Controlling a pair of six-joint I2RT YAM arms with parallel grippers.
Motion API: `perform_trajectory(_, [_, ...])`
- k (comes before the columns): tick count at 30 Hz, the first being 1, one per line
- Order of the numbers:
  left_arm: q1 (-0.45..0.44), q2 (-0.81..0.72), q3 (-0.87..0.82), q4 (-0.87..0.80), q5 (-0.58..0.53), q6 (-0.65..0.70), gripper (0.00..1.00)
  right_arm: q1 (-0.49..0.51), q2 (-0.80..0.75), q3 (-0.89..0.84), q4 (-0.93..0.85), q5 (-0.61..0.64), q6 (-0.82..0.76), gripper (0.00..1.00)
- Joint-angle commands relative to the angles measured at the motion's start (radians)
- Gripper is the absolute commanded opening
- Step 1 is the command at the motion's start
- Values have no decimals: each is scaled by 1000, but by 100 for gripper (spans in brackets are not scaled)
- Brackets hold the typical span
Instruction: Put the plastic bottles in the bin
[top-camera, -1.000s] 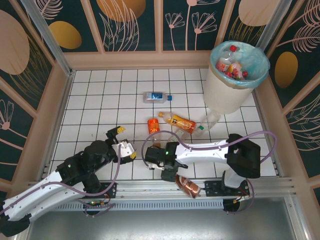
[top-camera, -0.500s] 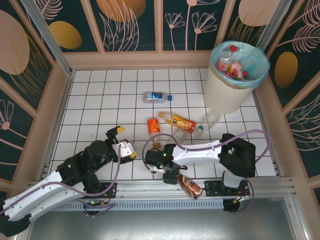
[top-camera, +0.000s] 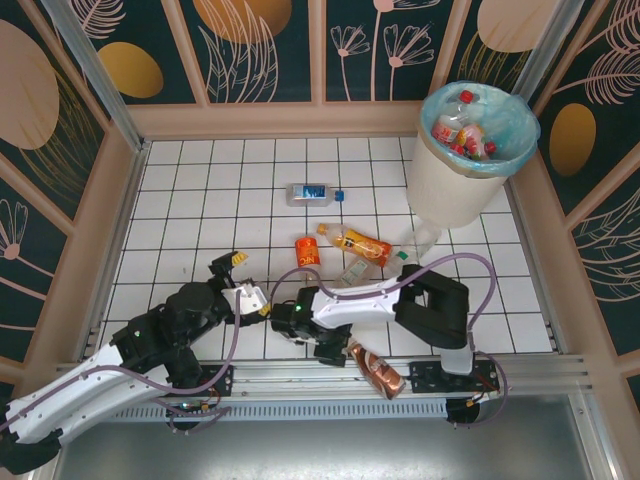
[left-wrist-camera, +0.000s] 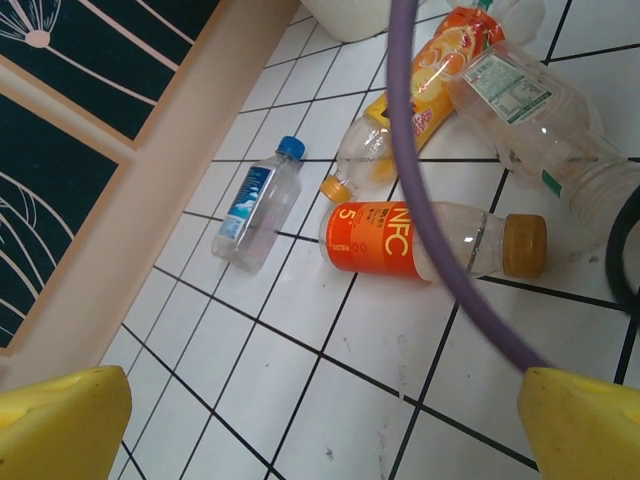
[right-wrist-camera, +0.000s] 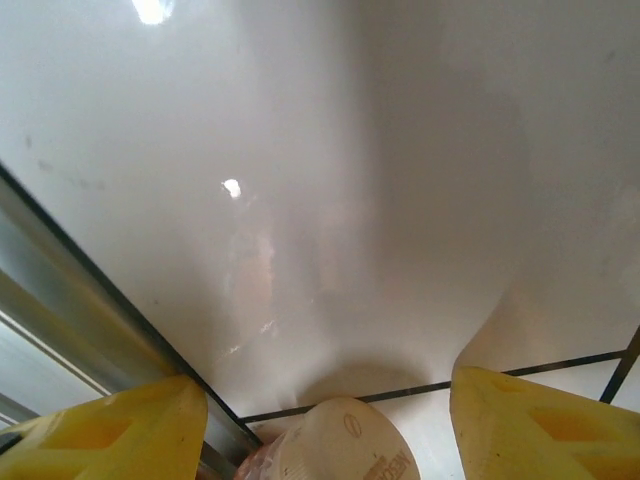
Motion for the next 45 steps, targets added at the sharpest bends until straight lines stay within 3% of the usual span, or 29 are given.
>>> perform_trajectory(1, [-2, -20, -12, 28, -10, 16, 99, -16, 54, 73, -1, 44, 143, 66])
perform_trajectory(15, [-2, -34, -32, 34, 7, 12, 99, -70, -85, -88, 23, -20, 442, 68])
perform_trajectory(23, [-2, -35, -32, 40, 14, 10, 99, -72, -135, -144, 74, -49, 479, 50])
perform_trajectory(34, [-2, -25, -1, 66, 24, 18, 99, -90, -268, -104, -16, 39, 510, 28])
perform_trajectory(40, [-1, 5, 56, 95, 46, 6, 99, -105, -407, -34, -41, -13, 514, 23])
perform_trajectory(45, [-2, 64, 133, 215, 54, -38, 96, -121, -552, 88, -66, -6, 532, 22])
